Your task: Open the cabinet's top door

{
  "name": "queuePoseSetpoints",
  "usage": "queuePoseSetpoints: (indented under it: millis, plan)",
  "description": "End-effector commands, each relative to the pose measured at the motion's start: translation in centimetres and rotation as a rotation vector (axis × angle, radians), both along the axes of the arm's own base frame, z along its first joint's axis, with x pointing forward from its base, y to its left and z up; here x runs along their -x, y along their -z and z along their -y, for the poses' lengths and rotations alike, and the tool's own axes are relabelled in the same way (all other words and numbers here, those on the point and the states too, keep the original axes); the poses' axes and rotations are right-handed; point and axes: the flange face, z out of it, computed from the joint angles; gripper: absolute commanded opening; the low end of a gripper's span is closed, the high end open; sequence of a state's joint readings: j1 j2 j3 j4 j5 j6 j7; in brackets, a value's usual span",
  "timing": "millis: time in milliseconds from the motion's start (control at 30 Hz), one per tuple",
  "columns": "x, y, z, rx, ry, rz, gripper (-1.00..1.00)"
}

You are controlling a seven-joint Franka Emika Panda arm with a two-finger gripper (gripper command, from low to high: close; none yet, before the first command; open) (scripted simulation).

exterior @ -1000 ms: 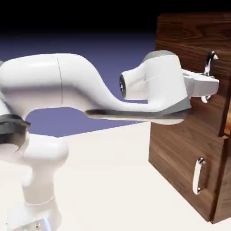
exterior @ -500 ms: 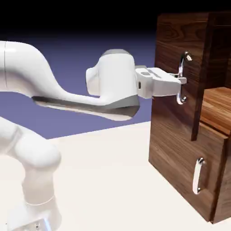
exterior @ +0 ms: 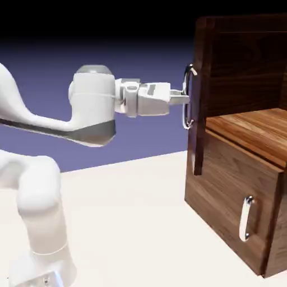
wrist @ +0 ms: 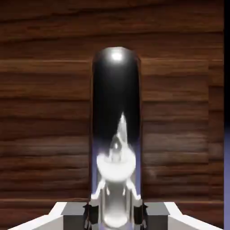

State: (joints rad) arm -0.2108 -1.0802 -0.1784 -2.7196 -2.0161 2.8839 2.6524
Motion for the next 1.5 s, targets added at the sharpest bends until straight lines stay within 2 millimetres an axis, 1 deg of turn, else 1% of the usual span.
queuePoseSetpoints:
  millis: [0,267,400,533,767,967,1133,1300,1467]
  plan:
    - [0.4,0.0,-0.4,-0.001,0.014,0.0,-1.0]
    - [2.7,0.0,-3.7,-0.001,0.108,0.0,-1.0]
    - [3.9,0.0,-5.6,-0.001,0.161,0.0,-1.0]
    - [5.2,0.0,-8.1,-0.001,0.227,0.0,-1.0]
    - [7.4,0.0,-13.3,-0.001,0.36,0.0,-1.0]
    - [8.8,0.0,-18.4,-0.001,0.485,0.0,-1.0]
    - [9.6,0.0,-23.9,-0.001,0.615,0.0,-1.0]
    - [9.6,0.0,-29.5,-0.001,0.748,0.0,-1.0]
    - [9.0,0.0,-34.5,-0.001,0.865,0.0,-1.0]
